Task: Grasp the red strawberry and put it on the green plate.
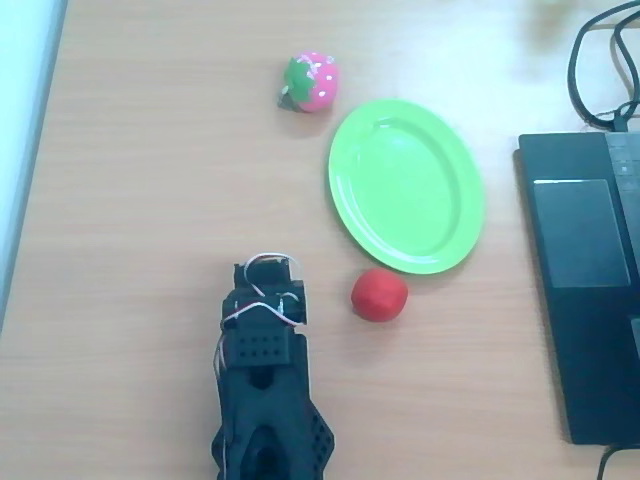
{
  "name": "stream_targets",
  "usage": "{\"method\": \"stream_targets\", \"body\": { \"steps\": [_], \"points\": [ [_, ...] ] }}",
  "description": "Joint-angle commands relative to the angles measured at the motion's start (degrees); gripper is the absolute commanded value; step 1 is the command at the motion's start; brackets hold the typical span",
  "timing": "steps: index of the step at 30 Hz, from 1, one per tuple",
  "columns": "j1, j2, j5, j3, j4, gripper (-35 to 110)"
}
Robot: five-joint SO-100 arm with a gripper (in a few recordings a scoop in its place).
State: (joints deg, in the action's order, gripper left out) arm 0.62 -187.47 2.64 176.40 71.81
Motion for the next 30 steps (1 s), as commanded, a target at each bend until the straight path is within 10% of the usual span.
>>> {"method": "stream_targets", "body": {
  "steps": [1,11,18,30],
  "points": [
    [2.02,43.95,15.47,-63.02,9.93,-8],
    [-7.82,53.26,41.13,-77.17,30.06,0],
    [-16.79,53.88,51.06,-77.34,31.38,31],
    [-41.40,42.54,96.06,-64.16,31.38,57]
  ]
}}
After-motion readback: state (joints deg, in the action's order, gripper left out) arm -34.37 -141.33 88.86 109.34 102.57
